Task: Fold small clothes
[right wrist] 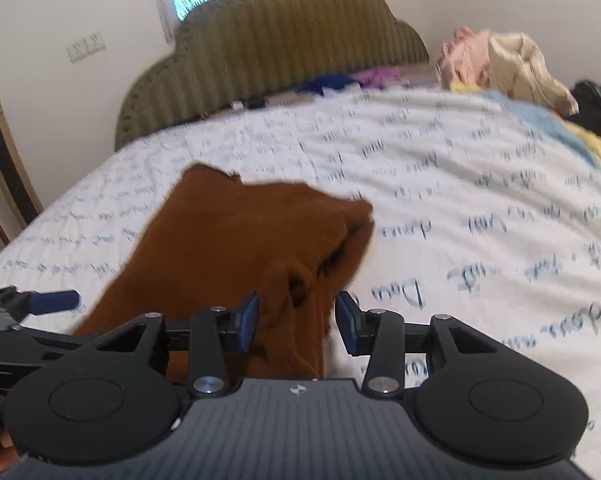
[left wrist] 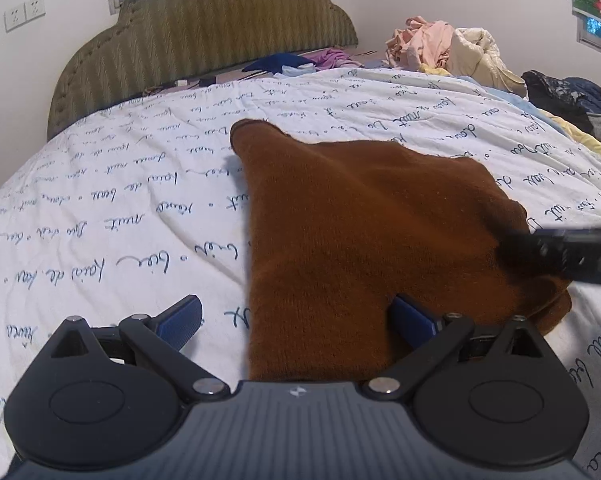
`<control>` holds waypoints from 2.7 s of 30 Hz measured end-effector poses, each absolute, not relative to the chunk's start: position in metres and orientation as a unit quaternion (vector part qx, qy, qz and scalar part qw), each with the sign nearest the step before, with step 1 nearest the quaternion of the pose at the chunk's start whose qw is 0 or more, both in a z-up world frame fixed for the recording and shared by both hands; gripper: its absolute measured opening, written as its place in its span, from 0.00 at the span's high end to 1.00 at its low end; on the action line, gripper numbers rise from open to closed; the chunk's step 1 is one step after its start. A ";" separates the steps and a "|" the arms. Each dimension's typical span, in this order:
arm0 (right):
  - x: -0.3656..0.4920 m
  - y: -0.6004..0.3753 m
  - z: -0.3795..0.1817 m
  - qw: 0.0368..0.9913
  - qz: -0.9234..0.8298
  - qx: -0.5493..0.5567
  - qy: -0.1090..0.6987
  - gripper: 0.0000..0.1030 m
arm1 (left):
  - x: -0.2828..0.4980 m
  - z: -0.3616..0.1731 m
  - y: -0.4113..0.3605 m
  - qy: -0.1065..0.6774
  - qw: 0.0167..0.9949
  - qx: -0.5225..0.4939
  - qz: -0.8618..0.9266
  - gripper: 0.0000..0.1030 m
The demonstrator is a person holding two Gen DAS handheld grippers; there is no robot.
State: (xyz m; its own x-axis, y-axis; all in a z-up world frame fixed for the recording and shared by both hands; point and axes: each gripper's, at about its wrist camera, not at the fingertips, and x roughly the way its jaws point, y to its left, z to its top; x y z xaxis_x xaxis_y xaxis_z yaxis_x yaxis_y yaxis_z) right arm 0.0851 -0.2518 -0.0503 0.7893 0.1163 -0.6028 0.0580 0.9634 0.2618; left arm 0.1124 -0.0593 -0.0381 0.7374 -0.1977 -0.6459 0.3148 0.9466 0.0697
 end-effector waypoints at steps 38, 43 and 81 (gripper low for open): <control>0.211 -0.308 -0.082 0.864 0.163 0.305 0.365 0.30 | 0.285 -0.036 -0.026 0.448 0.837 -0.177 -0.259 0.01; 0.239 -0.306 -0.085 0.858 0.185 0.301 0.372 0.43 | 0.308 -0.050 -0.035 0.449 0.829 -0.195 -0.269 0.01; 0.108 -0.250 -0.043 0.935 -0.033 0.075 0.345 0.00 | 0.137 -0.017 -0.044 0.314 0.944 0.060 -0.081 0.19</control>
State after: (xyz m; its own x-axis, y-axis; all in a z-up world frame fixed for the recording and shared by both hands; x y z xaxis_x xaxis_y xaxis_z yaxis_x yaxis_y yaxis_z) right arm 0.1083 -0.2502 -0.0431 0.7599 -0.0102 -0.6500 0.1131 0.9867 0.1167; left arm 0.1372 -0.0443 -0.0171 0.7904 -0.1150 -0.6017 0.1898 0.9799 0.0620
